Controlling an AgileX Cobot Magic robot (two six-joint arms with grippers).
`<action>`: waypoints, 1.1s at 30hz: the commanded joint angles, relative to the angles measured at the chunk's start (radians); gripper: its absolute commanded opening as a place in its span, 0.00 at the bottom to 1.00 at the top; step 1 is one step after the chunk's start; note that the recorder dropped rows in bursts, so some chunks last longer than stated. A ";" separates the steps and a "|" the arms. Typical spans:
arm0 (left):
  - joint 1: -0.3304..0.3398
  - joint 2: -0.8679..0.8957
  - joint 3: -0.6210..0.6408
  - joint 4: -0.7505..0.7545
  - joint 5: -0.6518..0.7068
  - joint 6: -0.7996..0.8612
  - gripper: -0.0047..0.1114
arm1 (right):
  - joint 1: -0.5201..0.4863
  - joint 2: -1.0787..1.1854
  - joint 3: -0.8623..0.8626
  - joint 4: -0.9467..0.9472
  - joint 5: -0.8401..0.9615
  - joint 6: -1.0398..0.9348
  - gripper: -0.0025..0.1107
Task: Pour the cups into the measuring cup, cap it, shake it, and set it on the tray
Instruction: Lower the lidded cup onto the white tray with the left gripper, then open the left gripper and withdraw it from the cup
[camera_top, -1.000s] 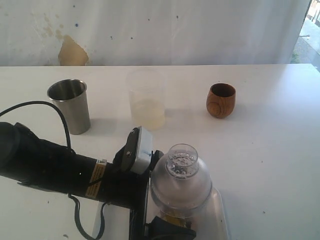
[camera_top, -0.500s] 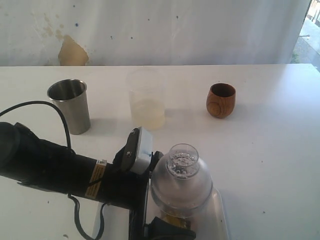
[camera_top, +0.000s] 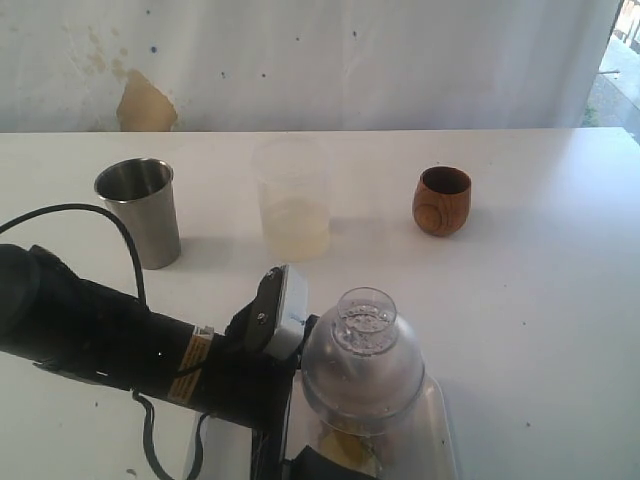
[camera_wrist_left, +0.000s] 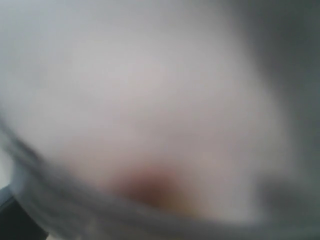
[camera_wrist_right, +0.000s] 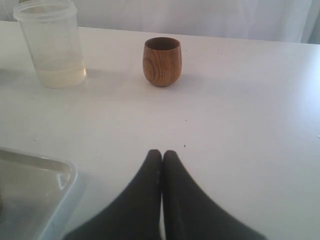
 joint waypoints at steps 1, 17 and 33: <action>-0.003 -0.018 -0.006 0.019 -0.005 -0.030 0.95 | -0.005 -0.005 0.005 -0.003 0.000 -0.002 0.02; -0.003 -0.160 0.013 0.166 0.159 -0.144 0.95 | -0.005 -0.005 0.005 -0.003 0.000 -0.002 0.02; -0.003 -0.248 0.013 0.413 0.339 -0.350 0.95 | -0.005 -0.005 0.005 -0.003 0.000 -0.002 0.02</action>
